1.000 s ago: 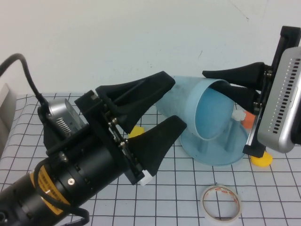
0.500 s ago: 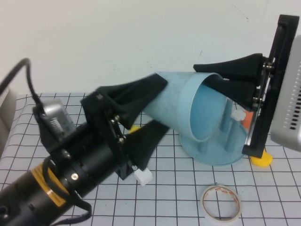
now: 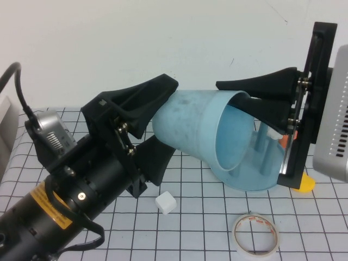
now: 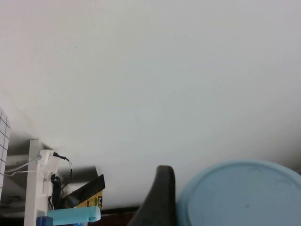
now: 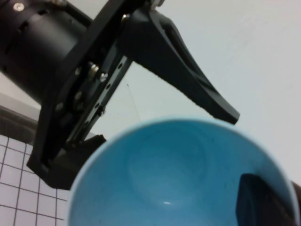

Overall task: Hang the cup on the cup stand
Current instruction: Adjust the cup with two arms

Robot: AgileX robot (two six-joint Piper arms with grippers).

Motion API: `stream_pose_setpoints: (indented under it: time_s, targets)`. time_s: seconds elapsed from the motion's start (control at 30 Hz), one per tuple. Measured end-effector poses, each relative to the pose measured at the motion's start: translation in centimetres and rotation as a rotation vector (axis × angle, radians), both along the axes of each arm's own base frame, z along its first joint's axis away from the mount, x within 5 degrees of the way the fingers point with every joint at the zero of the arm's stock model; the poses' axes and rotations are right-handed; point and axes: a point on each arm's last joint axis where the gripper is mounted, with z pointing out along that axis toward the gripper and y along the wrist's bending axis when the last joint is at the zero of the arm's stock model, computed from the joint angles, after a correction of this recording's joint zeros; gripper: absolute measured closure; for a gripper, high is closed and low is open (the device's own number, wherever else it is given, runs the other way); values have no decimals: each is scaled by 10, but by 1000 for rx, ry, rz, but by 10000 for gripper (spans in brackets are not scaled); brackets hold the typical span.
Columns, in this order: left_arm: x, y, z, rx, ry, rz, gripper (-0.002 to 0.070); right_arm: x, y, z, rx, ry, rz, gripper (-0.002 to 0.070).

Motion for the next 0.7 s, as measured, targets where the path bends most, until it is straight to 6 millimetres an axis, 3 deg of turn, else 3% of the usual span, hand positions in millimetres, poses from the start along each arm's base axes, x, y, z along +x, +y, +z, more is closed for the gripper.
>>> stream_pose_setpoints:
  time_s: [0.33,0.7]
  targets:
    - [3,-1,-4,14,33,13,24,7,3,-5,-53,-69,-4,657]
    - [13,-8,-21,50,93,29,49,14,26,-23,-145,-90,-19,657]
